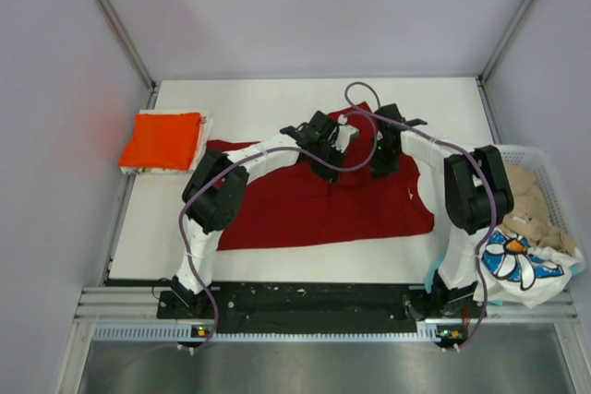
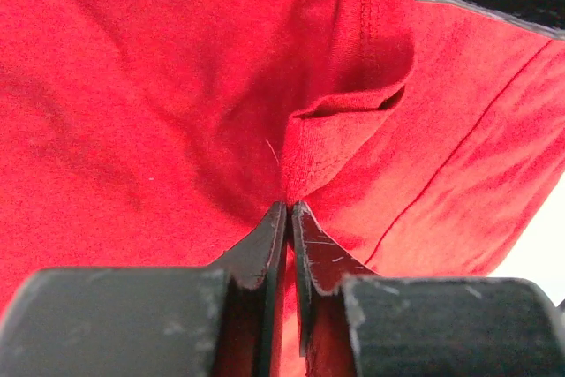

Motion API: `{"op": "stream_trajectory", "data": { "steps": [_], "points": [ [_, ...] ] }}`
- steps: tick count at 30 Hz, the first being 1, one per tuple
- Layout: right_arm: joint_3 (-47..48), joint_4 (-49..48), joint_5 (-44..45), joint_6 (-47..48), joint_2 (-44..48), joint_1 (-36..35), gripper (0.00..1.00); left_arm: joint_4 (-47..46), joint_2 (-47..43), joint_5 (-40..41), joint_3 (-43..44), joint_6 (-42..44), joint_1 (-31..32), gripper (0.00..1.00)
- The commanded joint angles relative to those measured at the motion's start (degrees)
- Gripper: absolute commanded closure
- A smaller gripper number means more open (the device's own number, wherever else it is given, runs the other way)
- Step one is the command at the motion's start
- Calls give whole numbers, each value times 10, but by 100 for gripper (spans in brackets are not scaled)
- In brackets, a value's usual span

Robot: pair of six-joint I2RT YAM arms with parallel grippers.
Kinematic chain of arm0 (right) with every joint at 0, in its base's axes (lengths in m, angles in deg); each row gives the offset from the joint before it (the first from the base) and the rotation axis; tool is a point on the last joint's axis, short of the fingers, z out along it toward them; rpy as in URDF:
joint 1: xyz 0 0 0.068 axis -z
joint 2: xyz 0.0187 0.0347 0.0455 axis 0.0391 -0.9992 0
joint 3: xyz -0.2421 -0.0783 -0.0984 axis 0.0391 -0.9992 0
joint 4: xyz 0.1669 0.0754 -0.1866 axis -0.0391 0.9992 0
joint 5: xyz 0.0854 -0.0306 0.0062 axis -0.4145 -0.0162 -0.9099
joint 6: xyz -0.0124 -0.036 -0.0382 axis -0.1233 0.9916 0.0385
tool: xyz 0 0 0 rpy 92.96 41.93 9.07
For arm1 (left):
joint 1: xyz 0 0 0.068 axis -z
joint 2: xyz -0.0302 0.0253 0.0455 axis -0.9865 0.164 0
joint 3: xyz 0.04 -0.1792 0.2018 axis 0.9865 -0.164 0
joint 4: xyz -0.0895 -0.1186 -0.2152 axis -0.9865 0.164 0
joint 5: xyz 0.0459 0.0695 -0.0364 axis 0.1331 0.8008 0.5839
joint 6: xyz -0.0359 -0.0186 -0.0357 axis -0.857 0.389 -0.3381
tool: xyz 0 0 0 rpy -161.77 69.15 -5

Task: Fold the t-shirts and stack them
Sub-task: Fold the flattened tshirt in 1/3 of the way

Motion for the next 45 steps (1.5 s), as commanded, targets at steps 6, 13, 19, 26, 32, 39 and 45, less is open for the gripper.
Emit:
{"op": "stream_trajectory", "data": {
  "steps": [6, 13, 19, 26, 32, 39, 45],
  "points": [
    [174, -14, -4, -2, -99, 0, 100, 10, 4, 3, 28, -1, -43, 73],
    [156, 6, 42, -1, -59, 23, 100, 30, -29, 30, 35, 27, -62, 70],
    [-11, 31, 169, 0, 113, 25, 53, 72, -143, 82, -25, 192, -63, 59],
    [-159, 103, 196, -117, 259, 29, 13, 217, -304, 208, -173, 366, -72, 26],
    [-219, 165, 186, -300, 273, 56, 20, 291, -437, 169, -365, 480, -190, 33],
    [-251, 150, 249, -345, 259, 66, 23, 277, -480, 153, -492, 515, -259, 33],
    [-296, 105, 249, -363, 235, 80, 35, 224, -475, 131, -560, 545, -293, 32]
  ]
}}
